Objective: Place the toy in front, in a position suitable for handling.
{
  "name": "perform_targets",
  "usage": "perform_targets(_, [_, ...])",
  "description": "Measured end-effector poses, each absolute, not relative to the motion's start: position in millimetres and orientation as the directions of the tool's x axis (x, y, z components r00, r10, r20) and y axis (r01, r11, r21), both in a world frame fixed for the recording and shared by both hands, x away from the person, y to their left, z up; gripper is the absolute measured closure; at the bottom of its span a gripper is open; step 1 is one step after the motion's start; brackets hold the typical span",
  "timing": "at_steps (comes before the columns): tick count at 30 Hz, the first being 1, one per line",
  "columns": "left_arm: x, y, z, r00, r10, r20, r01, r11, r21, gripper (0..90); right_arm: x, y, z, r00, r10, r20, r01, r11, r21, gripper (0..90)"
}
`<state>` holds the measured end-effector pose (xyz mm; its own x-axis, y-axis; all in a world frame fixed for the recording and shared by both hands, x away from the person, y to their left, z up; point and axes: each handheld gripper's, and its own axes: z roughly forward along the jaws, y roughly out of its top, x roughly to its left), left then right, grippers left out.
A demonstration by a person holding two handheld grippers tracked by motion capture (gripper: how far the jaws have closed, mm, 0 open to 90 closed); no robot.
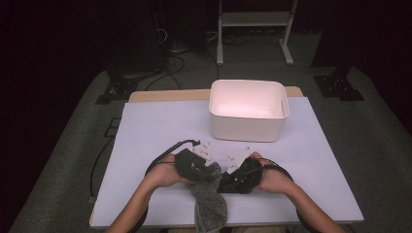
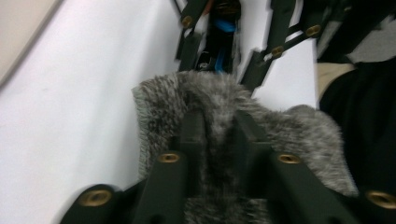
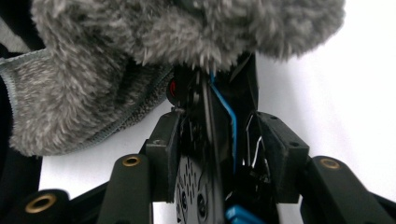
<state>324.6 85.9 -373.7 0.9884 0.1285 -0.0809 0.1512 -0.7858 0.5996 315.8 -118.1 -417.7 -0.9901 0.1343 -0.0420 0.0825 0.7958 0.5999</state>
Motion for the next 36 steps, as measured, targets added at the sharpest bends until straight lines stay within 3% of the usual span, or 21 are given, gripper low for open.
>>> perform_targets(5, [325, 92, -376, 0.988, 0.107, -0.109, 0.151, -0.770, 0.620, 81.7, 314, -118, -414, -0.993, 0.111, -0.037, 0.069, 0.809, 0.584, 55.1])
perform_targets(16, [330, 109, -387, 0.977, 0.119, -0.175, 0.205, -0.730, 0.651, 82.5, 310, -124, -410, -0.992, 0.109, -0.055, 0.060, 0.829, 0.556, 55.7])
perform_targets(24, [329, 92, -393, 0.976, 0.079, -0.201, 0.194, -0.726, 0.660, 82.7, 306, -130, -407, -0.992, 0.094, -0.079, 0.040, 0.859, 0.511, 55.7])
perform_targets(29, [331, 82, -394, 0.976, 0.062, -0.210, 0.189, -0.720, 0.668, 82.7, 305, -140, -404, -0.992, 0.119, -0.050, 0.080, 0.872, 0.483, 55.1])
perform_targets(36, [332, 78, -394, 0.974, 0.063, -0.217, 0.196, -0.713, 0.673, 82.7, 310, -117, -407, -0.993, 0.115, -0.033, 0.089, 0.893, 0.442, 53.1])
